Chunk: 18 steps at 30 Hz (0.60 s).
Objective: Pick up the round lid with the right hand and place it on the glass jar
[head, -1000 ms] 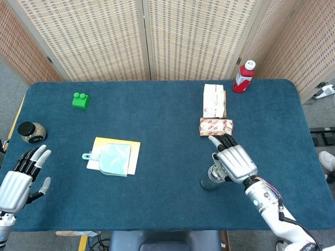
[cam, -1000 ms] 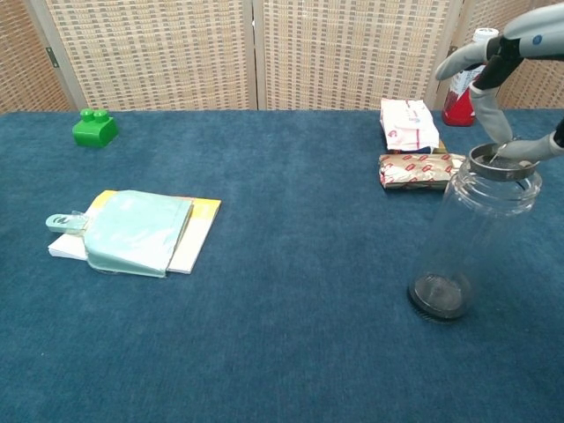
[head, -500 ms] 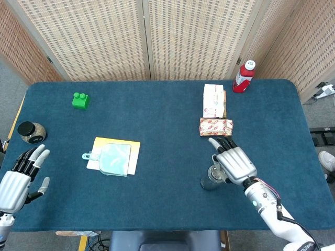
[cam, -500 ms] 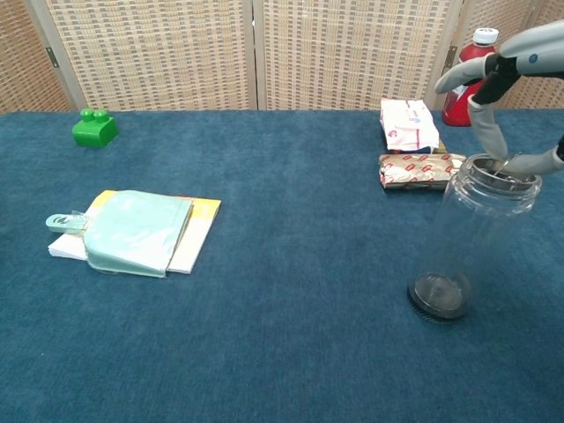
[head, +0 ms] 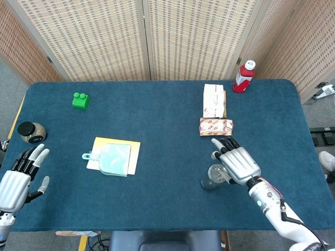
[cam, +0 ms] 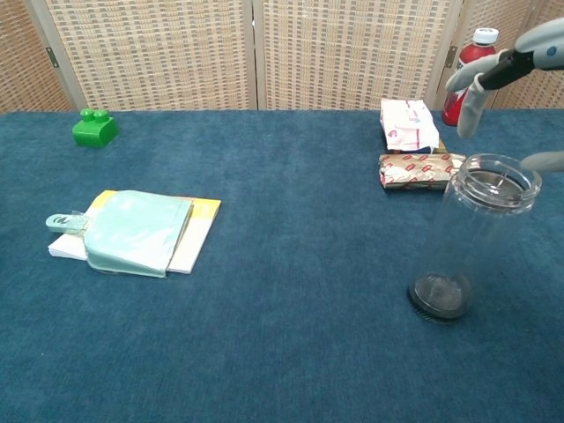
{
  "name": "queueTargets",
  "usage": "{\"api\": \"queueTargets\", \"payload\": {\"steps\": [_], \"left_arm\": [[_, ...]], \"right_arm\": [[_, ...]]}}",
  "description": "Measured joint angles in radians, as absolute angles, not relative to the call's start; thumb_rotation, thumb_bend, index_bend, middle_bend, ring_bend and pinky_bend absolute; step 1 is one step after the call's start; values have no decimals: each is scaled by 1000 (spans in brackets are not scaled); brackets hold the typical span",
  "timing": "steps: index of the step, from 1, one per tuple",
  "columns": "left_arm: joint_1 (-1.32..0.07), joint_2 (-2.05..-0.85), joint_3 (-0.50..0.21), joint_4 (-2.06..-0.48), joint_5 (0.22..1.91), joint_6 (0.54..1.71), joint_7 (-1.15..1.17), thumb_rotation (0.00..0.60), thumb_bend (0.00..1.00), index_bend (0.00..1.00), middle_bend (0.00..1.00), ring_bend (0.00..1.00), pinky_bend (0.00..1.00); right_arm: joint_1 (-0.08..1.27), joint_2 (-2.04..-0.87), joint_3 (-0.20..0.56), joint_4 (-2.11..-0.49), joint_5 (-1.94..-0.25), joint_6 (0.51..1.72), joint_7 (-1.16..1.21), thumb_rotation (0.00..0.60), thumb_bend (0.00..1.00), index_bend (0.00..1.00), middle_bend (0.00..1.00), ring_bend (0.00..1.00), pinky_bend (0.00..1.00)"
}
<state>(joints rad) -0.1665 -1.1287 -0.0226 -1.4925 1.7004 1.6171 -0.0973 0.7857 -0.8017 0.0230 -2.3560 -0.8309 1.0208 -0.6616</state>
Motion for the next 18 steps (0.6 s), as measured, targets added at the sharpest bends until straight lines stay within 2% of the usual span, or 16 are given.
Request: {"api": "queueTargets", "payload": {"steps": [5, 9, 14, 18], "left_arm": [[-167, -1132, -24, -1491, 1701, 1616, -92, 600, 445, 0, 0, 0, 85], [-170, -1137, -24, -1492, 1698, 1606, -73, 600, 446, 0, 0, 0, 85], [-179, -1146, -24, -1493, 1683, 1573, -53, 600, 446, 0, 0, 0, 85], [-189, -1151, -25, -1493, 1677, 1554, -46, 600, 446, 0, 0, 0, 85]], "right_arm": [[722, -736, 30, -2356, -1008, 1024, -516, 600, 346, 300, 0, 0, 0], [624, -669, 20, -2356, -1202, 1077, -385, 600, 334, 291, 0, 0, 0], [424, -621, -29, -2334, -1408, 1246, -335, 600, 331, 202, 0, 0, 0], [310, -660, -63, -2232, -1487, 1372, -329, 600, 331, 175, 0, 0, 0]]}}
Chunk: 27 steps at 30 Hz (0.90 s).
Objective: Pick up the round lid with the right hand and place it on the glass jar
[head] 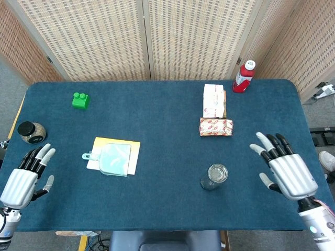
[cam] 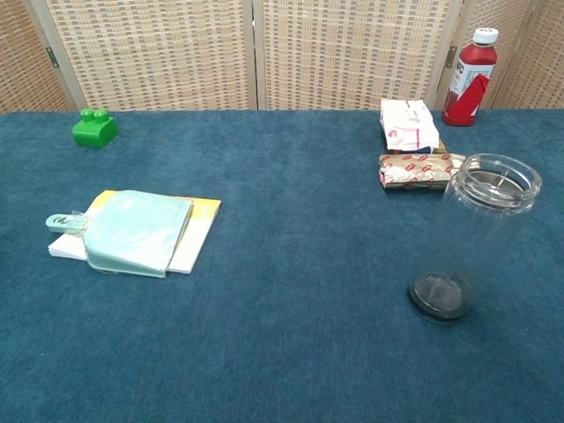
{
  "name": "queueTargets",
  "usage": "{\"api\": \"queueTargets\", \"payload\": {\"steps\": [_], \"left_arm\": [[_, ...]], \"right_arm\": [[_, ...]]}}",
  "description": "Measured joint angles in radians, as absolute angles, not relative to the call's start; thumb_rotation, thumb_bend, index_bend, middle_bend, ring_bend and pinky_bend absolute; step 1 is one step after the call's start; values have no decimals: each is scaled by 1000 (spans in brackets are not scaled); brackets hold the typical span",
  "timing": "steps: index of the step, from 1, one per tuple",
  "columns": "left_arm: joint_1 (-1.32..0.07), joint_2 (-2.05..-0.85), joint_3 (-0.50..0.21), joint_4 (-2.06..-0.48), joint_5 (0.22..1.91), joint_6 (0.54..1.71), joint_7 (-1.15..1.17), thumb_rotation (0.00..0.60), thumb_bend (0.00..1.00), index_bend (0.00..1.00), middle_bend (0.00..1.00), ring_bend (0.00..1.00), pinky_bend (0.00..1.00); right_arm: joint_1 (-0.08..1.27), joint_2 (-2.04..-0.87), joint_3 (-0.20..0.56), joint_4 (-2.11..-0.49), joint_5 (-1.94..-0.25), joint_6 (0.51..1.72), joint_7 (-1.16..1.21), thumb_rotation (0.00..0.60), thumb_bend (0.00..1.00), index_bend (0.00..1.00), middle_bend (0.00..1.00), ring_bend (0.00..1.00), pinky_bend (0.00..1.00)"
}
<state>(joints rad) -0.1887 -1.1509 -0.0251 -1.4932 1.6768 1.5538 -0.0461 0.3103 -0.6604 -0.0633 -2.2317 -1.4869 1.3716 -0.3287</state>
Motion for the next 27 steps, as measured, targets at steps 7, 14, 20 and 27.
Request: {"api": "queueTargets", "payload": {"steps": [7, 14, 20, 27], "left_arm": [[-202, -1153, -29, -1489, 1658, 1520, -52, 600, 446, 0, 0, 0, 85], [-218, -1162, -31, -1482, 1633, 1477, -43, 600, 446, 0, 0, 0, 85], [-225, -1170, -27, -1481, 1635, 1466, -30, 600, 445, 0, 0, 0, 85], [-226, -1169, -24, -1474, 1637, 1469, -37, 600, 445, 0, 0, 0, 85]], "right_arm": [[163, -857, -89, -1937, -1563, 1528, -295, 600, 329, 111, 0, 0, 0], [46, -1044, -75, -1691, -1603, 1689, -259, 600, 329, 3, 0, 0, 0], [3, -1091, -57, -1634, -1609, 1709, -240, 600, 328, 0, 0, 0, 0], [0, -1086, -36, -1638, -1579, 1670, -232, 600, 328, 0, 0, 0, 0]]}}
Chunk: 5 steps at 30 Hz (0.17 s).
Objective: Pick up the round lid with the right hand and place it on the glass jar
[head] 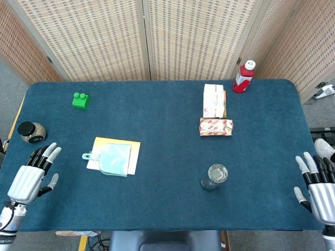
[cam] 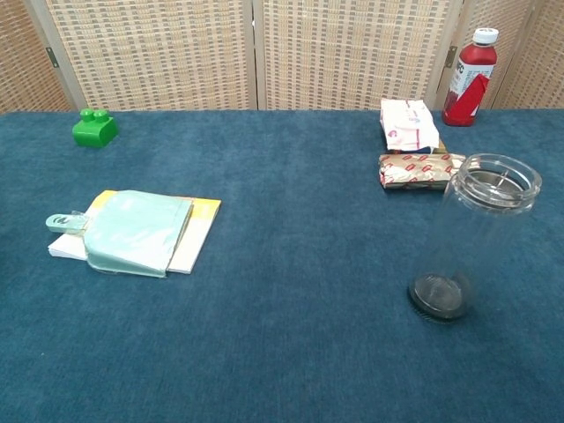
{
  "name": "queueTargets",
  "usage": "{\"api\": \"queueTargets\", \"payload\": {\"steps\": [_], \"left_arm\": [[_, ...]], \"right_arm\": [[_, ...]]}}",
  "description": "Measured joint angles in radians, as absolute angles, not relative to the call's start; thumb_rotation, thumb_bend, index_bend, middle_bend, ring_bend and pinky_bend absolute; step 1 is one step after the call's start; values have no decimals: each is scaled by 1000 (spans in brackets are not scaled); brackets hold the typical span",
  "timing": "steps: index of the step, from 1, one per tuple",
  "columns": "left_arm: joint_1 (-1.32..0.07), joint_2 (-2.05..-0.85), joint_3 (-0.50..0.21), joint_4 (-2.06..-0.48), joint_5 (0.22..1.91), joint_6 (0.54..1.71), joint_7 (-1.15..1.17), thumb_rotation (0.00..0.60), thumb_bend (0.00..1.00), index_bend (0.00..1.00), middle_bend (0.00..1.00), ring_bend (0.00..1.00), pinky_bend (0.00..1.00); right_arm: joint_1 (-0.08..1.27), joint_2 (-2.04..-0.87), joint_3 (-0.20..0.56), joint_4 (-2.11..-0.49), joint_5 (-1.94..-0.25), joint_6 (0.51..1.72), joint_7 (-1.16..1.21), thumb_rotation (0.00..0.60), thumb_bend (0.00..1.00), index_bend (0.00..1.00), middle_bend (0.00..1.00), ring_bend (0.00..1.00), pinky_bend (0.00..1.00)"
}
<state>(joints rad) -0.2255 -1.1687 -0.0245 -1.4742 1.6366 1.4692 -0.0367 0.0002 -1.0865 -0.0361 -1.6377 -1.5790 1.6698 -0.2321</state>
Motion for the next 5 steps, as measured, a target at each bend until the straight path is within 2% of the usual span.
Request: {"api": "queueTargets", "payload": {"steps": [5], "left_arm": [[-226, -1172, -20, -1474, 1639, 1469, -35, 600, 445, 0, 0, 0, 85]], "right_arm": [[4, -1083, -28, -1641, -1569, 1636, -235, 600, 328, 0, 0, 0, 0]]}}
